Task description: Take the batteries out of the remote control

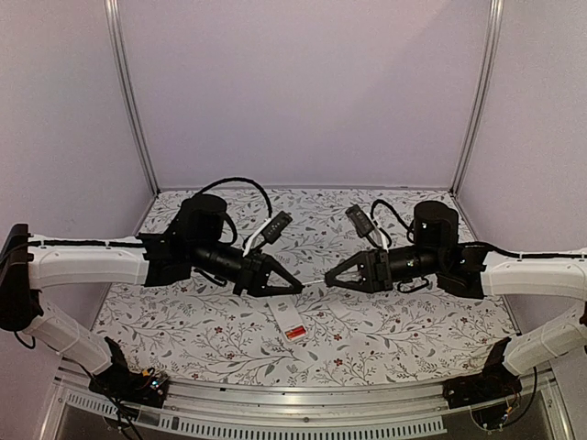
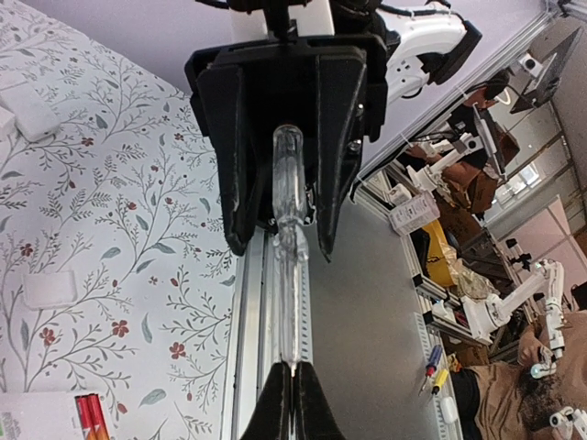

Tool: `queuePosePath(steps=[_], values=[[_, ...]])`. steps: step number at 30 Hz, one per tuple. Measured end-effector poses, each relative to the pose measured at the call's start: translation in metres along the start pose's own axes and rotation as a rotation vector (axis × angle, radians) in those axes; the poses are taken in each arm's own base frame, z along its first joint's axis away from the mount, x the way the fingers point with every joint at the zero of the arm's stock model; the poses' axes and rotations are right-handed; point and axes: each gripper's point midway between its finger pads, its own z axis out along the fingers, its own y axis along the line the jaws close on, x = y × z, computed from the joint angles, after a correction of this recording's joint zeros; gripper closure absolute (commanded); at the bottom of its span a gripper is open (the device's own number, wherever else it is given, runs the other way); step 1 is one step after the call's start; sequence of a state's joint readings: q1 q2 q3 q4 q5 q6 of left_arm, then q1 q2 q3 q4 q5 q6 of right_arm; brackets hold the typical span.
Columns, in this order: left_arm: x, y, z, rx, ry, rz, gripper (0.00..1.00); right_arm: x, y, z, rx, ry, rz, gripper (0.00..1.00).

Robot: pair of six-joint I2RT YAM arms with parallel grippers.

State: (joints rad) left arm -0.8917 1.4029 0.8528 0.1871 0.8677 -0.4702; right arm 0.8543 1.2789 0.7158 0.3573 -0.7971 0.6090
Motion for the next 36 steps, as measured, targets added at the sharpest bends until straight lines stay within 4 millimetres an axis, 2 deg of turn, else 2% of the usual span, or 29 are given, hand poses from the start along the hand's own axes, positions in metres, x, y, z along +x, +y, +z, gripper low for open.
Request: queuePosePath(steps=[4, 13, 14, 15, 16, 17, 19, 21, 24, 28, 31, 33, 36], values=[[0.000, 0.000, 0.000, -0.001, 0.001, 0.003, 1.00, 0.003, 0.000, 0.002, -0.002, 0.011, 0.005, 0.74], [0.002, 0.002, 0.001, -0.001, 0.012, -0.003, 1.00, 0.002, 0.002, 0.003, -0.005, 0.015, 0.001, 0.99], [0.002, 0.002, 0.002, 0.000, 0.013, -0.004, 0.89, 0.002, 0.002, 0.003, -0.004, 0.016, 0.007, 1.00], [0.002, 0.002, 0.002, 0.000, 0.013, -0.004, 0.62, 0.003, 0.001, 0.003, -0.002, 0.017, 0.006, 1.00], [0.002, 0.003, 0.002, -0.003, 0.013, -0.004, 0.44, 0.002, 0.001, 0.003, 0.001, 0.016, 0.008, 1.00], [0.002, 0.003, 0.002, -0.006, 0.012, -0.003, 0.30, 0.002, -0.001, 0.003, 0.011, 0.015, 0.015, 1.00], [0.000, 0.007, 0.001, -0.028, 0.012, -0.001, 0.15, 0.003, -0.011, 0.003, 0.061, 0.010, 0.037, 1.00], [0.000, 0.014, 0.000, -0.068, 0.014, 0.002, 0.07, 0.004, -0.025, 0.000, 0.138, 0.003, 0.061, 1.00], [0.004, 0.037, -0.008, -0.181, 0.023, -0.010, 0.01, 0.007, -0.048, -0.009, 0.272, -0.001, 0.089, 1.00], [0.011, 0.084, -0.029, -0.423, 0.065, -0.015, 0.00, 0.019, -0.074, -0.018, 0.421, 0.024, 0.128, 1.00], [0.017, 0.119, -0.032, -0.573, 0.148, -0.007, 0.00, 0.035, -0.089, -0.017, 0.489, 0.066, 0.161, 1.00], [0.029, 0.139, -0.031, -0.640, 0.213, -0.003, 0.00, 0.047, -0.099, -0.015, 0.524, 0.101, 0.187, 1.00], [0.061, 0.164, -0.031, -0.716, 0.335, -0.009, 0.00, 0.061, -0.111, -0.011, 0.562, 0.143, 0.224, 1.00]])
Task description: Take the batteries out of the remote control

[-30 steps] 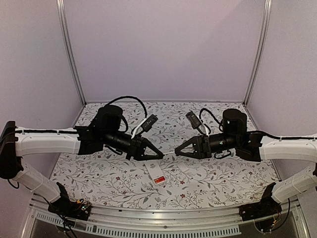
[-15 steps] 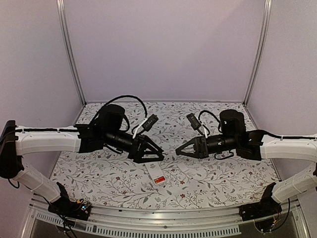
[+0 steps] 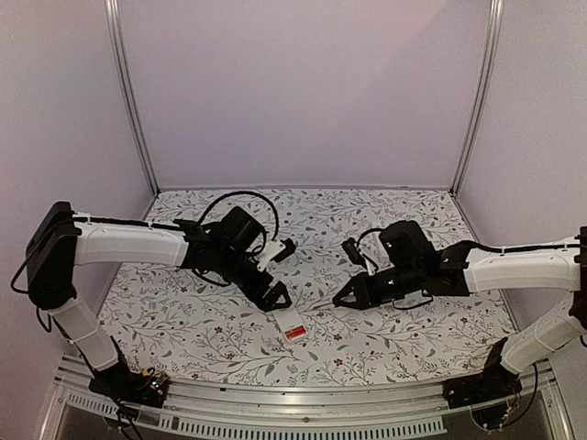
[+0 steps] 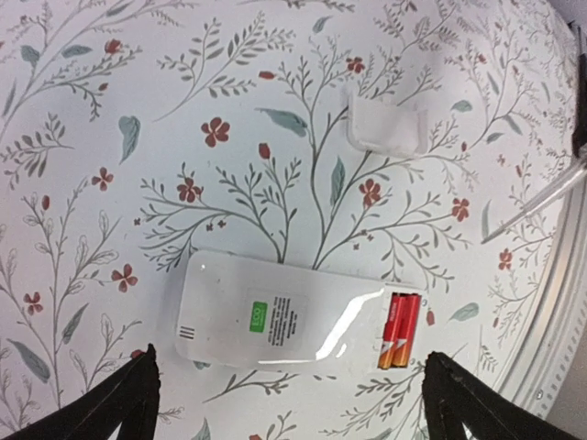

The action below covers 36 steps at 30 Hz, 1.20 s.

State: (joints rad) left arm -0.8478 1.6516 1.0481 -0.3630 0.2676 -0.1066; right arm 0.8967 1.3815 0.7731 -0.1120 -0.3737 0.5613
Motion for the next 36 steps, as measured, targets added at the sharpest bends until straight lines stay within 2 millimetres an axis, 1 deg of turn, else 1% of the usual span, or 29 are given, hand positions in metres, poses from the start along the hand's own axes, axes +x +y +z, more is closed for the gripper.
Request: queuePosePath(steps=[2, 4, 7, 14, 19, 26, 36], values=[[0.016, 0.005, 0.012, -0.033, 0.065, 0.021, 0.00, 0.003, -0.002, 0.007, 0.010, 0.018, 0.006, 1.00], [0.028, 0.007, 0.021, -0.054, 0.113, 0.044, 0.00, 0.004, 0.000, 0.012, 0.011, 0.034, 0.006, 1.00], [0.034, 0.006, 0.028, -0.064, 0.146, 0.071, 0.00, 0.009, 0.004, 0.020, 0.008, 0.055, 0.004, 1.00], [0.035, 0.006, 0.037, -0.065, 0.164, 0.097, 0.00, 0.020, -0.001, 0.030, 0.022, 0.096, 0.025, 1.00], [0.037, 0.009, 0.046, -0.086, 0.182, 0.108, 0.00, 0.023, -0.001, 0.038, 0.023, 0.117, 0.025, 1.00], [0.041, 0.013, 0.050, -0.124, 0.195, 0.124, 0.00, 0.027, -0.004, 0.044, 0.032, 0.135, 0.033, 1.00], [0.039, 0.011, 0.051, -0.158, 0.190, 0.148, 0.00, 0.029, -0.004, 0.049, 0.033, 0.145, 0.051, 1.00]])
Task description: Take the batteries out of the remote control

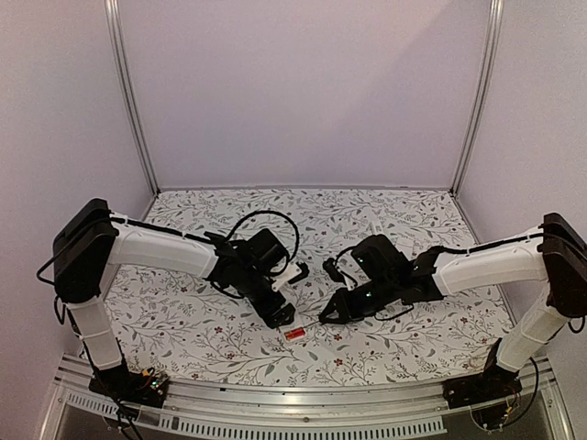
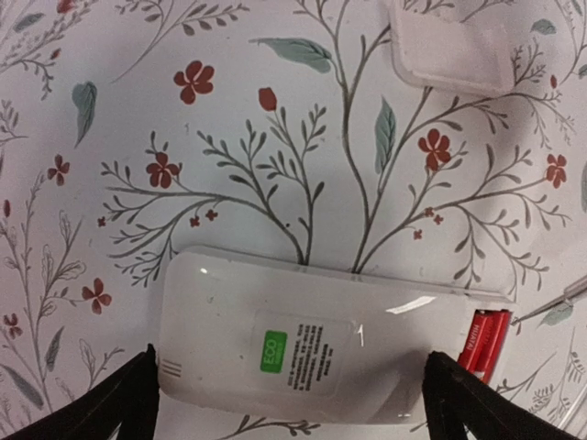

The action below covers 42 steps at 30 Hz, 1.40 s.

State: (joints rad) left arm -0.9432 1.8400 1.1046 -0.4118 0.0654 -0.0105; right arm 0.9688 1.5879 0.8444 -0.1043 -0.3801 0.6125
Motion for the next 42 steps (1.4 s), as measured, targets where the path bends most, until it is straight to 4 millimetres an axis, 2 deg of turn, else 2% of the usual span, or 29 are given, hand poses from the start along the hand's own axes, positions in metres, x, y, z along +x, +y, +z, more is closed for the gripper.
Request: queuePosePath(steps=[9, 20, 42], values=[[-0.003, -0.002, 0.000, -0.029, -0.011, 0.018, 0.00, 0.007, -0.007, 0.009, 0.019, 0.028, 0.029, 1.00], [-0.004, -0.003, 0.000, -0.040, -0.014, 0.015, 0.02, 0.006, -0.007, 0.011, 0.018, 0.023, 0.058, 1.00], [-0.008, -0.002, 0.007, -0.079, -0.071, -0.115, 0.10, 0.009, -0.003, 0.014, -0.084, 0.000, 0.122, 1.00]])
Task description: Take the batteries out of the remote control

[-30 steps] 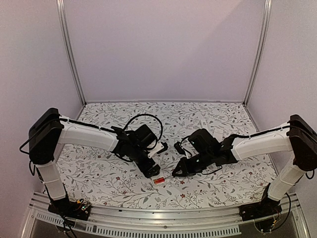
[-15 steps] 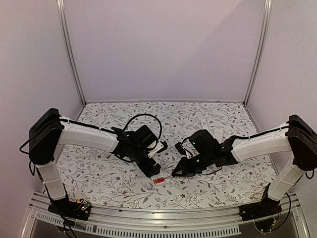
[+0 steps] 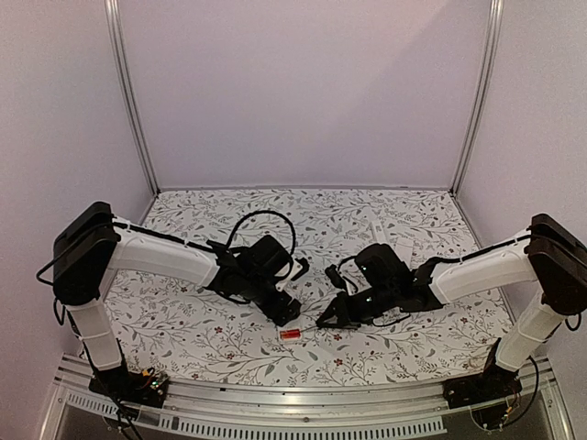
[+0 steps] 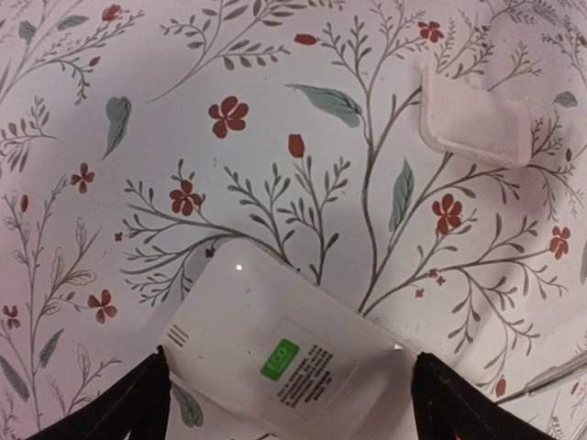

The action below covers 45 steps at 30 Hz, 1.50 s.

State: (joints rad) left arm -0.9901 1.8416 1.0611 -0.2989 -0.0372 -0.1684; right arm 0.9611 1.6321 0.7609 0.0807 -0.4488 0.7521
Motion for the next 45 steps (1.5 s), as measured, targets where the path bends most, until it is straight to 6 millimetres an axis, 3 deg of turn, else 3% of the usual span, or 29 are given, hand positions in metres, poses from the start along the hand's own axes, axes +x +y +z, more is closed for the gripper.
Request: queuePosePath(steps=[4, 7, 19, 26, 32, 37, 40, 45], values=[[0.009, -0.019, 0.001, 0.037, 0.020, 0.010, 0.11, -0.005, 0.025, 0.000, -0.110, -0.022, -0.042, 1.00], [0.024, -0.028, 0.004, 0.042, 0.058, 0.039, 0.11, 0.007, 0.029, 0.002, -0.145, 0.011, -0.042, 1.00], [0.023, -0.029, 0.002, 0.029, 0.063, 0.014, 0.08, 0.011, 0.031, -0.005, -0.163, 0.005, -0.039, 1.00], [0.023, -0.026, 0.001, 0.015, 0.070, -0.063, 0.27, -0.006, 0.036, -0.037, -0.123, -0.112, -0.087, 1.00], [0.023, -0.027, 0.001, 0.026, 0.065, -0.087, 0.35, -0.038, 0.041, -0.073, -0.106, -0.276, -0.127, 1.00], [0.017, -0.034, 0.002, 0.065, 0.048, -0.078, 0.39, -0.046, 0.039, -0.083, -0.078, -0.326, -0.141, 1.00], [0.009, -0.042, 0.005, 0.103, 0.038, -0.057, 0.34, -0.045, 0.035, -0.084, -0.062, -0.330, -0.139, 1.00], [-0.008, -0.050, 0.010, 0.139, -0.002, -0.027, 0.03, -0.041, 0.024, -0.086, -0.018, -0.336, -0.122, 1.00]])
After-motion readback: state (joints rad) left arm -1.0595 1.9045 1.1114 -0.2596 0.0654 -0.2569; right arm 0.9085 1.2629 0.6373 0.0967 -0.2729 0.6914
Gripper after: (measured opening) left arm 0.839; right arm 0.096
